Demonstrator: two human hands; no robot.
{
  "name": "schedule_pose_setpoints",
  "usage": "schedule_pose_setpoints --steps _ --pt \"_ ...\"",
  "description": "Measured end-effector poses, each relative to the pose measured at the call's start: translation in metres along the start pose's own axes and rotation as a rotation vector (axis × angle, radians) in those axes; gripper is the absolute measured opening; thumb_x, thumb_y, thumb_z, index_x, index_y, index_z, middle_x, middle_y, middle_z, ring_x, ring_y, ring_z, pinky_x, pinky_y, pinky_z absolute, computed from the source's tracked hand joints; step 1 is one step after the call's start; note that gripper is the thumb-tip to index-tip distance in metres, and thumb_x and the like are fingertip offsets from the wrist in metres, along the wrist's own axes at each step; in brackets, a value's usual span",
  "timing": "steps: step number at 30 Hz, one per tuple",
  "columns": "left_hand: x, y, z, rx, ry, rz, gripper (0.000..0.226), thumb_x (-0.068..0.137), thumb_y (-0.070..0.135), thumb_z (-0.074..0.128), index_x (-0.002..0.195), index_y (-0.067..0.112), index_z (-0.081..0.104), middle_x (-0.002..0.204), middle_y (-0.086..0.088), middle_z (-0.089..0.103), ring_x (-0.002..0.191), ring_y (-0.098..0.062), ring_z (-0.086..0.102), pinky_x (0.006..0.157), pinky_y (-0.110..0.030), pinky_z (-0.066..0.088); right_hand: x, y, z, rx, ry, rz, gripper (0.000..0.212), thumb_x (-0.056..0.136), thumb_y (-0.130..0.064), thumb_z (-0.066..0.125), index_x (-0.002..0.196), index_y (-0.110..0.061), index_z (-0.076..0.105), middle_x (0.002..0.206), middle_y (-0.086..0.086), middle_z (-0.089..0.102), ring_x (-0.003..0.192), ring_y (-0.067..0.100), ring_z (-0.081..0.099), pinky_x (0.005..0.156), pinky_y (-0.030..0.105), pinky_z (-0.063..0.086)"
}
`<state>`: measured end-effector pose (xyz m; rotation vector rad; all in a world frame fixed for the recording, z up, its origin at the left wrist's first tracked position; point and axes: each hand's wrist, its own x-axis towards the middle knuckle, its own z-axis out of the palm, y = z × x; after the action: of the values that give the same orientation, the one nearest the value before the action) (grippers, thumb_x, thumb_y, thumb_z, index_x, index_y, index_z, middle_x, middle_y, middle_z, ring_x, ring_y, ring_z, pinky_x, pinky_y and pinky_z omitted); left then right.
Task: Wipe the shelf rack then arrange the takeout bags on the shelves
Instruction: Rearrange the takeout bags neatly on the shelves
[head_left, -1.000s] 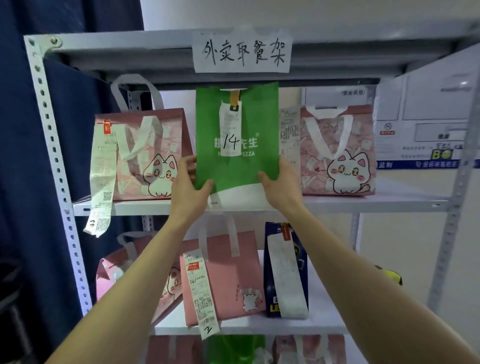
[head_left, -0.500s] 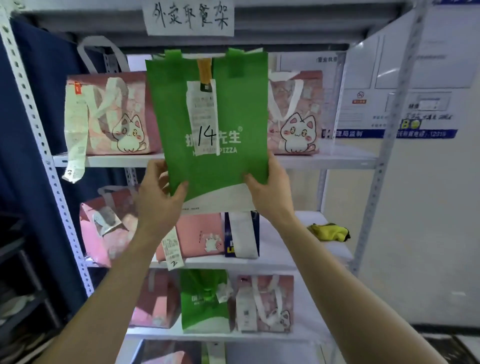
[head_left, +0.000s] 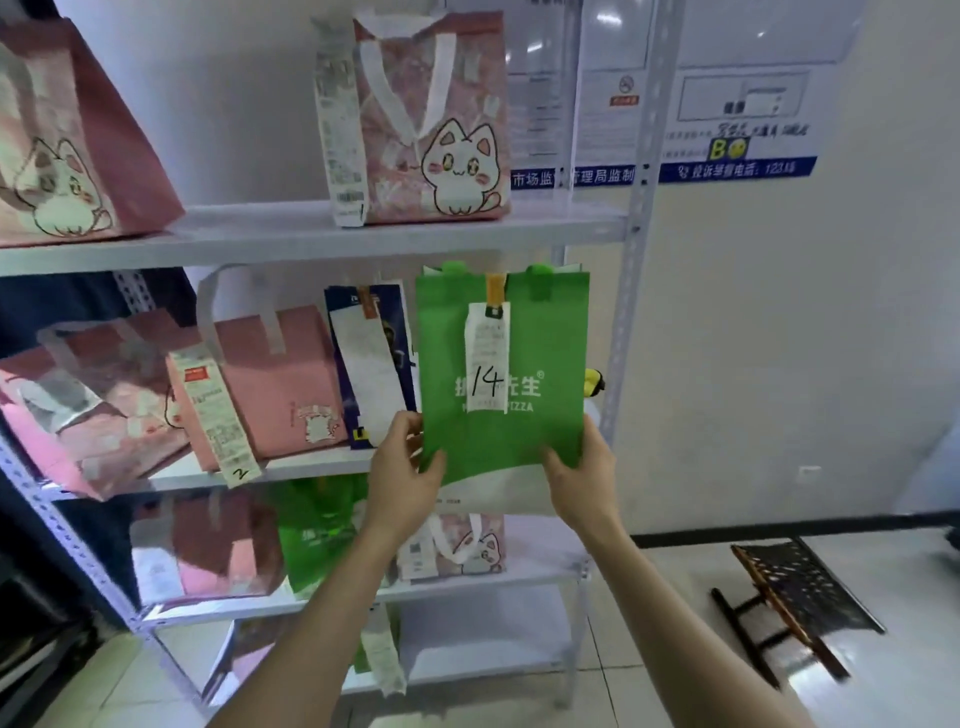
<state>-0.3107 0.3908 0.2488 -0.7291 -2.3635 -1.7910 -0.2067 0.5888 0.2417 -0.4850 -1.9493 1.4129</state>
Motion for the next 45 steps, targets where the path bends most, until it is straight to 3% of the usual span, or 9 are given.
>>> schedule_pose_setpoints --steps 5,11,16,21,24,28,33,41,45 --pt "0.046 -0.031 0.035 0.013 -0.020 -0.064 0.039 0.100 0.000 0.073 0.115 0.033 0.058 0.123 0.011 0.070 0.116 -0.011 0.070 0.107 -0.038 0.059 0.048 0.038 0.008 -0.051 -0.030 0.068 0.051 0.098 -0.001 0.066 0.143 -0.023 0.058 0.122 -0.015 0.069 0.114 0.009 0.067 0.105 0.036 0.057" --pt "0.115 -0.065 0.050 0.013 0.007 -0.143 0.036 0.100 -0.001 0.072 0.121 0.024 0.060 0.130 0.004 0.071 0.126 -0.021 0.069 0.114 -0.048 0.056 0.119 0.062 0.038 -0.089 -0.054 0.055 0.063 0.094 0.002 0.065 0.147 -0.031 0.055 0.114 -0.036 0.061 0.100 -0.023 0.059 0.079 -0.003 0.044" --pt "0.141 -0.095 0.062 0.113 -0.004 -0.210 0.040 0.099 0.001 0.076 0.130 0.018 0.060 0.130 0.001 0.070 0.122 -0.021 0.066 0.115 -0.046 0.054 0.152 0.085 0.058 -0.160 -0.151 0.140 0.060 0.096 -0.001 0.066 0.149 -0.025 0.052 0.117 -0.014 0.064 0.116 0.020 0.065 0.093 0.031 0.055" --pt "0.149 -0.108 0.064 0.130 0.002 -0.217 0.048 0.096 0.001 0.079 0.136 0.019 0.059 0.125 0.009 0.068 0.117 -0.014 0.065 0.108 -0.033 0.052 0.165 0.101 0.062 -0.159 -0.157 0.134 0.059 0.095 -0.007 0.069 0.143 -0.039 0.053 0.104 -0.029 0.062 0.095 0.004 0.062 0.077 0.020 0.052" --pt "0.148 -0.107 0.063 0.139 -0.001 -0.221 0.054 0.095 0.002 0.081 0.141 0.018 0.058 0.129 0.010 0.067 0.118 -0.012 0.064 0.108 -0.031 0.050 0.165 0.102 0.056 -0.160 -0.175 0.151 0.049 0.092 -0.010 0.074 0.131 -0.035 0.057 0.113 -0.020 0.069 0.103 0.004 0.067 0.090 0.032 0.060" --pt "0.137 -0.099 0.054 0.113 0.048 -0.217 0.054 0.093 0.002 0.083 0.133 0.028 0.058 0.124 0.018 0.068 0.109 0.002 0.064 0.102 -0.025 0.052 0.161 0.095 0.039 -0.203 -0.174 0.130 0.054 0.092 -0.018 0.079 0.141 -0.016 0.056 0.136 -0.004 0.067 0.128 0.015 0.061 0.108 0.038 0.052" --pt "0.117 -0.073 0.025 0.095 0.123 -0.170 0.046 0.094 -0.004 0.078 0.122 0.030 0.063 0.124 0.017 0.069 0.116 -0.002 0.067 0.105 -0.032 0.057 0.153 0.059 0.009 -0.319 -0.089 0.175 0.066 0.089 -0.037 0.080 0.144 -0.014 0.054 0.132 0.002 0.068 0.112 0.018 0.063 0.086 0.034 0.050" --pt "0.112 0.016 -0.031 0.196 0.208 0.114 0.031 0.101 0.012 0.076 0.124 0.028 0.064 0.121 0.015 0.071 0.106 0.000 0.070 0.094 -0.027 0.061 0.140 -0.068 0.003 -0.345 -0.008 -0.183 0.049 0.091 -0.042 0.075 0.133 -0.020 0.061 0.112 -0.007 0.069 0.103 0.016 0.067 0.089 0.040 0.059" --pt "0.141 0.071 -0.054 0.286 0.298 0.358 0.030 0.098 0.016 0.079 0.124 0.022 0.065 0.118 0.009 0.068 0.105 -0.007 0.068 0.092 -0.027 0.060 0.157 -0.139 0.013 -0.177 0.037 -0.406 0.041 0.091 -0.041 0.075 0.126 -0.023 0.060 0.111 -0.011 0.064 0.103 0.009 0.063 0.090 0.032 0.056"
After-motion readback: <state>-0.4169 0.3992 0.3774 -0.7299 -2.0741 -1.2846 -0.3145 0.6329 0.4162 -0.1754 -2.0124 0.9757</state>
